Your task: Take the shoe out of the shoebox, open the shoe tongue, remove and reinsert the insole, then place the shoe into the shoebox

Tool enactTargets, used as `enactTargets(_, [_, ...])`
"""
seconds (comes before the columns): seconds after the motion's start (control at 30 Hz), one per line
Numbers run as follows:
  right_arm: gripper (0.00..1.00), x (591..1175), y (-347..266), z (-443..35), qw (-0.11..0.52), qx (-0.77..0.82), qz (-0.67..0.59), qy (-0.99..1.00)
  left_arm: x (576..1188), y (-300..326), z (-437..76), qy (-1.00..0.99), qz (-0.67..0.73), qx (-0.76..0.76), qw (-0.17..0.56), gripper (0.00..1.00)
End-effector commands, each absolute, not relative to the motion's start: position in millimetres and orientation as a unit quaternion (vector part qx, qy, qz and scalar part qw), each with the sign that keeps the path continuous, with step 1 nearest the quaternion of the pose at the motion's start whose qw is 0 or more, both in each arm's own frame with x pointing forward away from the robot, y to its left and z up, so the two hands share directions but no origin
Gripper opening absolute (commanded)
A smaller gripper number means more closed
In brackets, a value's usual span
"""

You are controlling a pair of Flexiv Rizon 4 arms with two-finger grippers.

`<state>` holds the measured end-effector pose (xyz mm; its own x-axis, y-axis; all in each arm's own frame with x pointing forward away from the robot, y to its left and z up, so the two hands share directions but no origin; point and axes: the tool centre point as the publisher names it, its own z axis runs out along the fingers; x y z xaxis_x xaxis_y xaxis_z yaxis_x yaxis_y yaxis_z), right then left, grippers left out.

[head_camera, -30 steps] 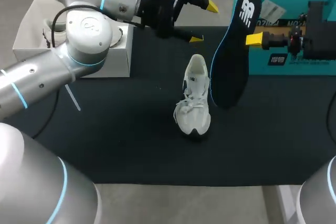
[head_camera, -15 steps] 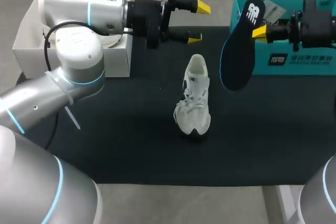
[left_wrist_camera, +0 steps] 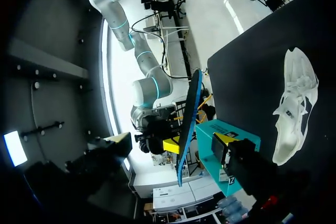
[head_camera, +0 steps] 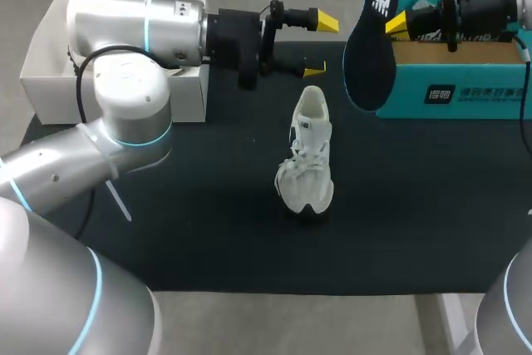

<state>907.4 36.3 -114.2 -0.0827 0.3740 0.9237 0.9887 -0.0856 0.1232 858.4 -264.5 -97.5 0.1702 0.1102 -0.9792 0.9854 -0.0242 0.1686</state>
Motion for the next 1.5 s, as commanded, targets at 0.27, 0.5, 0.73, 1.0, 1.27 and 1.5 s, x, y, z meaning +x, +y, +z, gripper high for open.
enactTargets(0.27, [0.00, 933.9, 53.0, -109.4, 0.401, -0.554, -0.333, -0.649, 872.4, -287.9, -111.6, 0.469, -0.462, 0.541, 0.524, 1.00])
enactTargets(0.5, [0.00, 938.0, 66.4, -108.8, 0.403, -0.552, -0.322, -0.655, 877.8, -295.4, -116.2, 0.471, -0.462, 0.531, 0.532, 0.49])
enactTargets(0.73, [0.00, 936.6, 70.9, -110.3, 0.408, -0.557, -0.323, -0.647, 879.9, -301.2, -120.2, 0.475, -0.461, 0.519, 0.541, 0.35])
enactTargets(1.0, [0.00, 936.8, 72.5, -108.8, 0.406, -0.560, -0.336, -0.639, 881.0, -306.4, -123.4, 0.477, -0.463, 0.517, 0.540, 0.18])
enactTargets(1.27, [0.00, 934.5, 73.6, -107.9, 0.399, -0.562, -0.354, -0.632, 884.6, -309.0, -126.3, 0.482, -0.465, 0.506, 0.544, 0.00])
enactTargets(1.5, [1.00, 930.8, 74.2, -102.5, 0.381, -0.542, -0.420, -0.620, 884.1, -301.2, -122.6, 0.485, -0.472, 0.499, 0.542, 0.00])
